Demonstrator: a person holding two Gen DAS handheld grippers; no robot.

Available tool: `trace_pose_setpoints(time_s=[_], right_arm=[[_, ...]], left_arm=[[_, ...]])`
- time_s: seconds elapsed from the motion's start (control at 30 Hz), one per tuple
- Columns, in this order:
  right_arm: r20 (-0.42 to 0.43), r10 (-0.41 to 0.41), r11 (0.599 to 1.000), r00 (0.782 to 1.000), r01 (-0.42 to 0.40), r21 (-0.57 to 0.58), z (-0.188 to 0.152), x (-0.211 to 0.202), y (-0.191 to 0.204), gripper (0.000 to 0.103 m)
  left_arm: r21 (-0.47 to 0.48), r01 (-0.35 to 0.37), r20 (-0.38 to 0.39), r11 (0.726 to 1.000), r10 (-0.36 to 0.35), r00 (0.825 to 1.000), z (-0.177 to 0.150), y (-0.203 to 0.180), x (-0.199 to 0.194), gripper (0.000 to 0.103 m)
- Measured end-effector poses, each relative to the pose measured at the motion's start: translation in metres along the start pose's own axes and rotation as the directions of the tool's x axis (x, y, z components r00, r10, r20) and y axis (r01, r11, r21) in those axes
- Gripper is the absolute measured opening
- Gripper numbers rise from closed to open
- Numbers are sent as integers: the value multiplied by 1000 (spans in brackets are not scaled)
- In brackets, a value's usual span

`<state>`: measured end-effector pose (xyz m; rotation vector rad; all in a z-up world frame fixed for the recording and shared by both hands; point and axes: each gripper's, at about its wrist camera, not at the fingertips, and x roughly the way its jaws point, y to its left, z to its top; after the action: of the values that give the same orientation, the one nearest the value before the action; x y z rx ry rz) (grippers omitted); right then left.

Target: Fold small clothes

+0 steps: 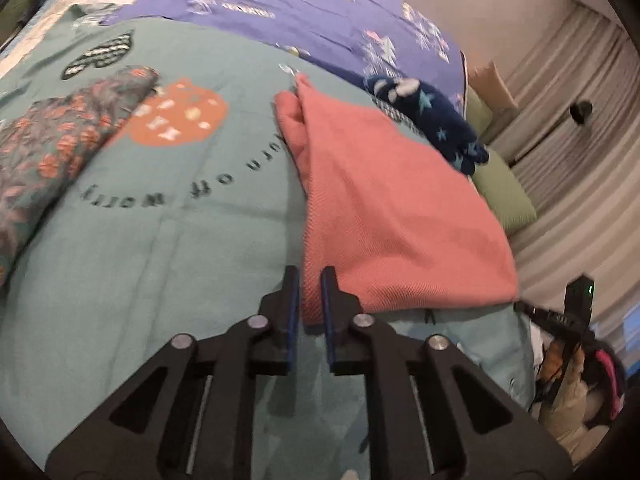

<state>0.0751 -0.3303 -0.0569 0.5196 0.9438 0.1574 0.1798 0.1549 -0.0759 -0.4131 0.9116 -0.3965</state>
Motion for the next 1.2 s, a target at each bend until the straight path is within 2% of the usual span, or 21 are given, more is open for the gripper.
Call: trace_pose_setpoints(time_s=[0.1, 0.13, 0.17, 0.2, 0.3, 0.37, 0.43, 0.47, 0.5, 0.53, 0.6, 0.63, 0.67, 0.7, 0.73, 0.77, 0.8, 0.87, 1.0, 1.13, 1.2], right_arm=[[30, 17, 1000, 999, -18, 5, 2, -11, 3, 18], [26, 29, 1000, 999, -29, 2, 2, -12, 4, 23], [12, 51, 999, 999, -51, 4, 3, -9, 6, 33], [-4, 64, 998, 998, -64, 12, 2, -5, 6, 43], [-63, 113, 993, 992, -110, 53, -3, 13, 11, 45], [-55, 147, 987, 988, -143, 78, -6, 19, 13, 46], [-46, 199, 975, 979, -194, 109, -7, 21, 13, 46], [-44, 224, 968, 974, -217, 122, -6, 22, 12, 47], [-43, 262, 957, 964, -254, 144, -4, 26, 11, 47], [-43, 287, 946, 957, -276, 168, -2, 31, 11, 48], [-20, 288, 937, 957, -278, 213, 6, 44, 11, 50], [2, 287, 933, 958, -280, 228, 11, 49, 12, 50], [32, 280, 925, 959, -279, 259, 16, 56, 11, 50], [56, 276, 914, 959, -280, 294, 19, 59, 10, 48], [83, 275, 899, 958, -287, 330, 21, 61, 8, 41], [107, 245, 904, 964, -267, 334, 24, 60, 9, 5], [106, 225, 913, 969, -247, 324, 24, 59, 11, 6], [119, 210, 925, 971, -236, 299, 21, 49, 18, 5], [149, 190, 955, 970, -218, 202, 15, 7, 44, 4], [121, 159, 971, 980, -177, 159, 2, -32, 49, 4], [86, 136, 975, 987, -149, 163, -14, -41, 43, 4]], left_arm=[[30, -46, 38, 998, 45, 998, 0, -7, -16, 38], [27, -33, 34, 999, 32, 999, -1, -8, -17, 54], [17, -17, 26, 1000, 17, 1000, 0, -8, -16, 63], [3, -5, 10, 1000, 5, 1000, -1, -8, -12, 64], [-34, 2, -70, 999, -4, 998, -7, -7, 3, 64], [-72, 22, -59, 997, -26, 998, -12, -8, 5, 64], [-161, 122, -60, 980, -133, 989, -14, -3, 3, 64], [-218, 177, -58, 960, -194, 979, -14, 1, 3, 64], [-270, 249, -60, 930, -274, 960, -15, 3, 5, 64], [-287, 276, -60, 917, -304, 951, -15, 3, 7, 64], [-331, 242, -52, 912, -274, 960, -11, 6, 19, 59], [-353, 240, -43, 904, -272, 961, -8, 8, 24, 47], [-385, 245, -21, 890, -274, 961, -4, 12, 29, 28], [-427, 240, -2, 872, -266, 964, -1, 18, 37, 15], [-459, 230, 2, 858, -258, 966, -1, 22, 41, 8], [-490, 237, 11, 839, -266, 964, -2, 26, 45, 8], [-498, 245, 26, 832, -268, 963, -5, 26, 43, 8], [-459, 231, 41, 858, -239, 970, -7, 17, 32, 7], [-382, 265, 81, 885, -253, 964, -11, -1, -6, 6], [-331, 287, 69, 899, -280, 957, -30, -18, -40, 6], [-299, 267, 37, 916, -269, 963, -48, -26, -51, 6]])
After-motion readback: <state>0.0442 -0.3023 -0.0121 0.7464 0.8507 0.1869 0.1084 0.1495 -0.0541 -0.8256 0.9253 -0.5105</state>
